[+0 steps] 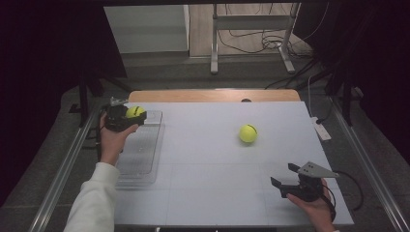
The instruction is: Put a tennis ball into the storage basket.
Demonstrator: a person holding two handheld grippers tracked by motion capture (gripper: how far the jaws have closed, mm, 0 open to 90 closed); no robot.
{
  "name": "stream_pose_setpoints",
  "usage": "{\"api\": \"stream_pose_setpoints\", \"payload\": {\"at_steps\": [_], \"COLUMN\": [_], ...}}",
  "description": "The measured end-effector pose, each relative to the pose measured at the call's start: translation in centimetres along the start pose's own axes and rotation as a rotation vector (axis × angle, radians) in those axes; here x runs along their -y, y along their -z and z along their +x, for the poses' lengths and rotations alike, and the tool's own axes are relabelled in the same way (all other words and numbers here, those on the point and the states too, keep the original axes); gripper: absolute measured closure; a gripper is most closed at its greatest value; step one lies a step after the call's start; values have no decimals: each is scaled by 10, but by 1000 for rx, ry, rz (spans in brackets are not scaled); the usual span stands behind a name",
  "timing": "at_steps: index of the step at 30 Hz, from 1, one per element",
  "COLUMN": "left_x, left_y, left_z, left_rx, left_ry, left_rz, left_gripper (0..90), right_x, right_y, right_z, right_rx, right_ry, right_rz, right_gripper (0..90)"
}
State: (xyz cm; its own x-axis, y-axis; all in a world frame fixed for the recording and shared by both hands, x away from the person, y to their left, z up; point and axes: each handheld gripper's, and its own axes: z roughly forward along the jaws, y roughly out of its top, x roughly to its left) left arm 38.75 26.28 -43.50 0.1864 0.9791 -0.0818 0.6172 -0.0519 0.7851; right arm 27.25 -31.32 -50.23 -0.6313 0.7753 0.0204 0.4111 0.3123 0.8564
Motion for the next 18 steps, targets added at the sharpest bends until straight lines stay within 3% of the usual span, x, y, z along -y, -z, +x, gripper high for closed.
{"api": "stream_pose_setpoints", "payload": {"at_steps": [18], "left_x": [-2], "left_y": [-8], "left_z": [10], "left_rx": [-23], "left_ry": [17], "left_rz": [30], "left_gripper": [271], "right_x": [0], "right_y": [0], "right_z": [0], "right_rx": [0], "right_ry": [-2], "right_rz": [0], "right_gripper": [124]}}
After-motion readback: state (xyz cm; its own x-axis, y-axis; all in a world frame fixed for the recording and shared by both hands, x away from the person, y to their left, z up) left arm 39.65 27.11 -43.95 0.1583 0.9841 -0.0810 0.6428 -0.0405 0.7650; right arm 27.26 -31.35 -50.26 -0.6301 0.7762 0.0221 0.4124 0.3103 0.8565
